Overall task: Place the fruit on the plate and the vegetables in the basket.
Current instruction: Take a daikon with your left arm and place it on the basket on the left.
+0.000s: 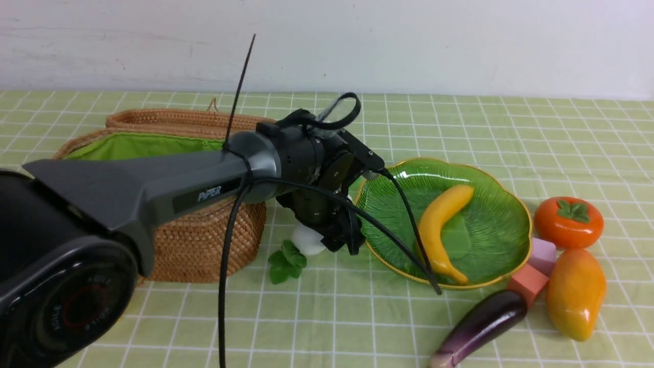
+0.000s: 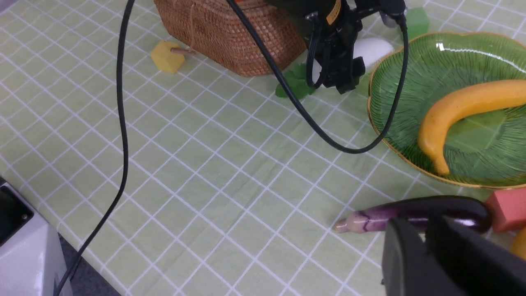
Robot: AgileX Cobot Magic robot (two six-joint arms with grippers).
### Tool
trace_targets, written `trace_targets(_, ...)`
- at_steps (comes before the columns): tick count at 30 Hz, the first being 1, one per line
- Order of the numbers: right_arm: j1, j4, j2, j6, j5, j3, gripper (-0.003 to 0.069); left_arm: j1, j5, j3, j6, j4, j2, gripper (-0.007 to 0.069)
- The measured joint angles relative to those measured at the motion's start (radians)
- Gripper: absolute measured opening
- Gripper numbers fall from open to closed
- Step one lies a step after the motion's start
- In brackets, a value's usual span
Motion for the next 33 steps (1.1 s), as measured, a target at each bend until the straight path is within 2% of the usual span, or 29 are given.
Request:
trace_targets(4,0.000,0.000,0.000,0.000,0.000,0.000,0.0087,0.000,0.004,-0.002,-0.002,0.019,0.012,0.0516)
trace_targets(15,0.000,0.004,0.000,-0.001,0.000,0.000,0.0087,0.000,0.074,-0.002,-0.074,0.057,-0.039,0.0514)
trace_targets(19,0.000,0.018,0.000,-0.022,-0.001,0.000,0.0087,-0.001,0.083,-0.017,-0.113,0.042,-0.149,0.0514)
trace_targets(24,0.000,0.027,0.000,-0.026,-0.014,0.000,0.0087,-0.017,0.126,-0.032,-0.108,0.011,-0.280,0.0514)
trace_targets(27,0.000,0.030,0.000,-0.026,-0.023,0.000,0.0087,-0.030,0.179,-0.033,-0.064,0.008,-0.378,0.0514)
trace_targets(30,0.000,0.042,0.000,-0.047,-0.032,0.000,0.0087,0.001,0.329,-0.039,0.125,0.018,-0.494,0.0514)
trace_targets(31,0.000,0.044,0.000,-0.050,-0.032,0.000,0.0087,0.006,0.338,-0.039,0.134,0.018,-0.497,0.0514)
trace_targets(33,0.000,0.067,0.000,-0.076,-0.033,0.000,0.0087,0.086,0.408,-0.039,0.204,0.011,-0.524,0.0514)
